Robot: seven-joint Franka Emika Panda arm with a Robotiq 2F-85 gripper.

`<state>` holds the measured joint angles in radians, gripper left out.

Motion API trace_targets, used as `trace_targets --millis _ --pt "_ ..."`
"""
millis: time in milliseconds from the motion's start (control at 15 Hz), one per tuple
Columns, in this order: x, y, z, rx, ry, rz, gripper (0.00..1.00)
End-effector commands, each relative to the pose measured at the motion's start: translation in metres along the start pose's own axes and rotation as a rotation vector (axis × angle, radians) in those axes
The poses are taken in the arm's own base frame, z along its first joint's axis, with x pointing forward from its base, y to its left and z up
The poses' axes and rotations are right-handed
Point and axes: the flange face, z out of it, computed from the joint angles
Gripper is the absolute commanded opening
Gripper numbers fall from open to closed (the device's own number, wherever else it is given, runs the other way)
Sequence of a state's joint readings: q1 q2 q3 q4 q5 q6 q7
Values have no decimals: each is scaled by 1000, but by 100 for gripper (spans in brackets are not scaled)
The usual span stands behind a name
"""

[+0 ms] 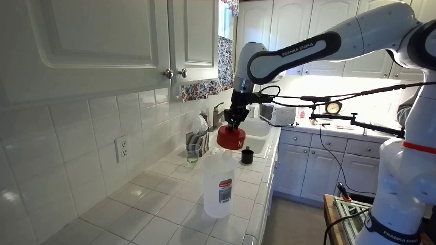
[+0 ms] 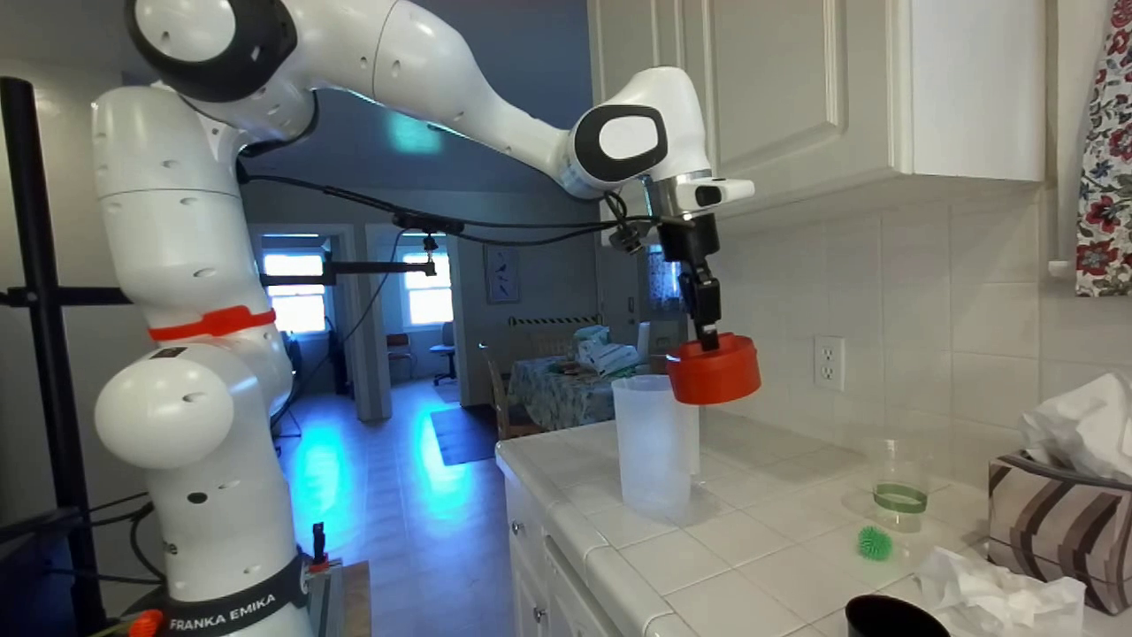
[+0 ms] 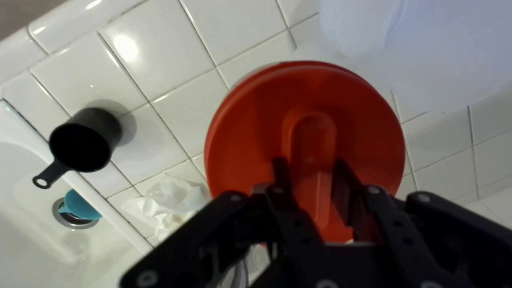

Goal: Put the orange cup on the jar

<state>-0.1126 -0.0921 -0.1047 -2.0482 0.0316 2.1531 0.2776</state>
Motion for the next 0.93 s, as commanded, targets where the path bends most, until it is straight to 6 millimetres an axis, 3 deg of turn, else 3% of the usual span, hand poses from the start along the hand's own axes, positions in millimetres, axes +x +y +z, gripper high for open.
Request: trace_targets --millis 0,333,867 --pt "5 -18 -15 16 2 -47 8" --pt "-1 -45 -25 33 -9 -85 8" --pt "-21 -93 -17 37 -28 -166 8"
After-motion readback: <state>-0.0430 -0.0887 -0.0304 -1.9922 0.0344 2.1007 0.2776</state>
